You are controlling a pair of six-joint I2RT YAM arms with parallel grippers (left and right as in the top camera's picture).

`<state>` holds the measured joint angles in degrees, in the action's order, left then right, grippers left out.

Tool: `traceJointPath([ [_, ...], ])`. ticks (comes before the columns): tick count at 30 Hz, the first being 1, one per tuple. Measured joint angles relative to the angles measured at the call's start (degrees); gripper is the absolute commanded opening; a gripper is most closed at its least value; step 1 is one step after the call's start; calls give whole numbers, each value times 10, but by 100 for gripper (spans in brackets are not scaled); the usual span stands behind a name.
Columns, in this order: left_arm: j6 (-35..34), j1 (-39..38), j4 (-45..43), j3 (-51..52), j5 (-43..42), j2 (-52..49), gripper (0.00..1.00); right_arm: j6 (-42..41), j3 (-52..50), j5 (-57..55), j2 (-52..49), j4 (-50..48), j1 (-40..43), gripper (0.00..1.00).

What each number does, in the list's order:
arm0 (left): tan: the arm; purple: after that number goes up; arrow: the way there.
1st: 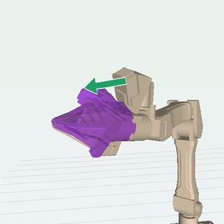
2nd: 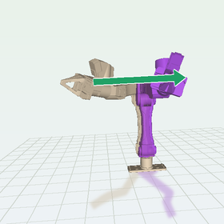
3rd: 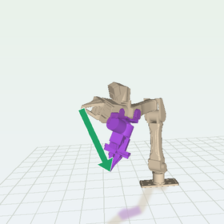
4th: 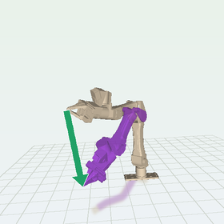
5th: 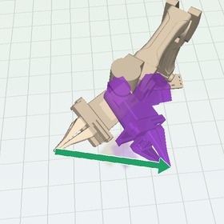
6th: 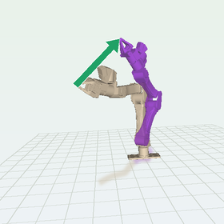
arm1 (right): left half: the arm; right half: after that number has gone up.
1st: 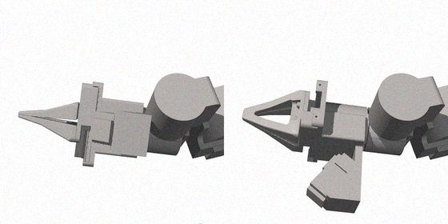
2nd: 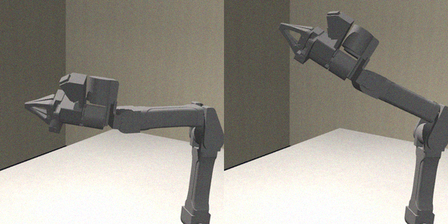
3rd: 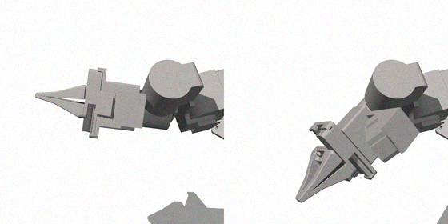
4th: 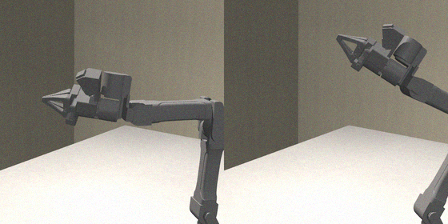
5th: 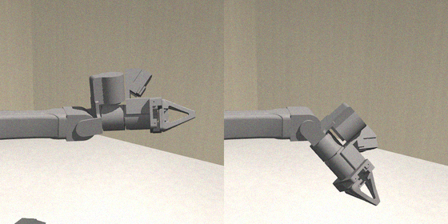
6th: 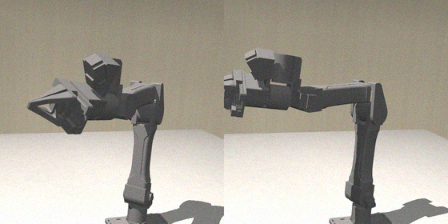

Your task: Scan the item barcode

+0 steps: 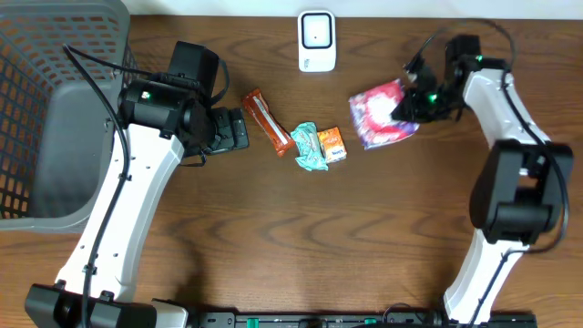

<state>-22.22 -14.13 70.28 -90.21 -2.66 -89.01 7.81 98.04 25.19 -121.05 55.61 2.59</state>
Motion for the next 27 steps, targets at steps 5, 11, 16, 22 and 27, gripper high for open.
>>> traceJointPath([
  [5,0,0,0,0,0,0,98,-106,25,-299,104,28,-38,1],
  [11,0,0,0,0,0,0,98,-196,16,-607,128,38,-90,1],
  [16,0,0,0,0,0,0,98,-219,-46,-673,87,5,-106,9],
  [22,0,0,0,0,0,0,98,-215,-72,-652,28,-30,-180,28],
  [27,0,0,0,0,0,0,98,-199,-51,-594,28,-37,-249,69],
])
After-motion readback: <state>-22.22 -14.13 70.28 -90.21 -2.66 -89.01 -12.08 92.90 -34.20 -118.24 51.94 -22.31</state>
